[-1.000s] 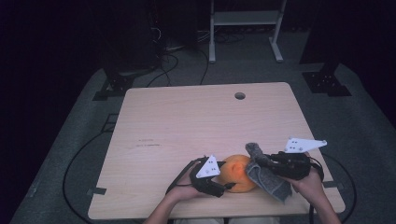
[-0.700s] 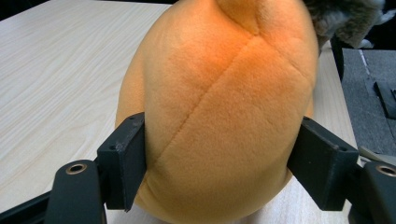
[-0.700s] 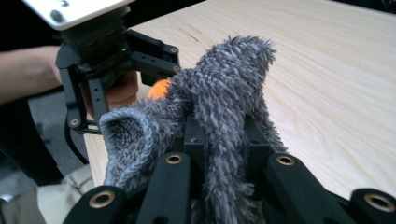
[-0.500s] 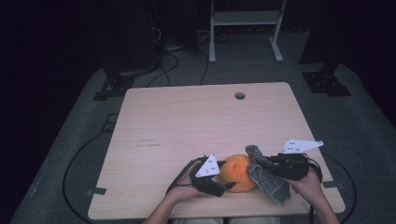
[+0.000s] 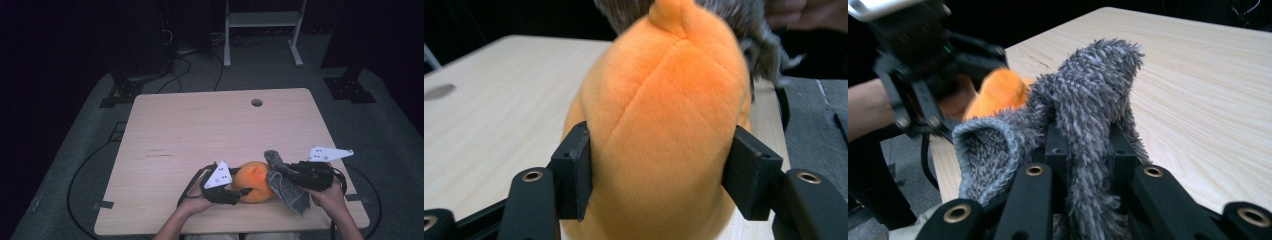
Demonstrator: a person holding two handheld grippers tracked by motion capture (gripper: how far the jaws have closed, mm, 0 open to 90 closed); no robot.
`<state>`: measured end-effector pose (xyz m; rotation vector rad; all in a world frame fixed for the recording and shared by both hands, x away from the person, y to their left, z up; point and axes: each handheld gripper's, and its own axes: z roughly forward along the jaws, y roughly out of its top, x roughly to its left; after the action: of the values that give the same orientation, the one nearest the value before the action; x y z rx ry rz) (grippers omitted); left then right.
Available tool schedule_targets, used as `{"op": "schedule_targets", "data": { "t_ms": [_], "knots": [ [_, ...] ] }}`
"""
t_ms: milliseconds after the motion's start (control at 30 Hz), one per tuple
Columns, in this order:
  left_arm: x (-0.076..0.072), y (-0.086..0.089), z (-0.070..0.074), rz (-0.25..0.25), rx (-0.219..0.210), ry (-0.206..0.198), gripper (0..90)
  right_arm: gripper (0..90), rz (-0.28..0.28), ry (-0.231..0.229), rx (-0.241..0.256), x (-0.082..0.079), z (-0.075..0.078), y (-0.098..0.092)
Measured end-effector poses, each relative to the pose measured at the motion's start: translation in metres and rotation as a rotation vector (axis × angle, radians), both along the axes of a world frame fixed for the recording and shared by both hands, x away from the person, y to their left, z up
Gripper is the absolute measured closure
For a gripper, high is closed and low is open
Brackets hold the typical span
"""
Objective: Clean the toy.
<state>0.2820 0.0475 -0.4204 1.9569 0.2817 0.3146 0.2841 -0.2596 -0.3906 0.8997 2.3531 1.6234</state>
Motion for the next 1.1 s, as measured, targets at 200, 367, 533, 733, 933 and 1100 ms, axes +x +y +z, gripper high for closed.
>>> {"op": "schedule_targets", "data": {
  "t_ms": [200, 367, 533, 733, 933, 1100],
  "knots": [
    [0.002, 0.01, 0.011, 0.026, 0.006, -0.01, 37.7, 76.5, -0.038, 0.047, -0.042, 0.006, -0.015, -0.004],
    [0.005, 0.014, 0.013, 0.042, 0.026, -0.003, 37.7, 76.5, -0.023, -0.015, 0.015, -0.003, 0.006, 0.002],
    [0.002, 0.013, 0.018, 0.034, 0.058, -0.017, 37.7, 76.5, 0.031, -0.07, 0.001, -0.015, 0.023, 0.026],
    [0.005, 0.007, 0.006, 0.06, 0.15, 0.019, 36.4, 76.5, -0.001, 0.004, -0.08, -0.003, -0.007, 0.035],
    [0.008, -0.002, -0.001, 0.111, 0.108, 0.04, 28.8, 76.5, -0.038, 0.003, -0.027, -0.003, -0.002, 0.027],
    [0.01, -0.002, 0.002, 0.12, 0.094, 0.045, 13.4, 76.5, -0.003, -0.014, -0.083, -0.007, -0.005, 0.043]
  ]
}}
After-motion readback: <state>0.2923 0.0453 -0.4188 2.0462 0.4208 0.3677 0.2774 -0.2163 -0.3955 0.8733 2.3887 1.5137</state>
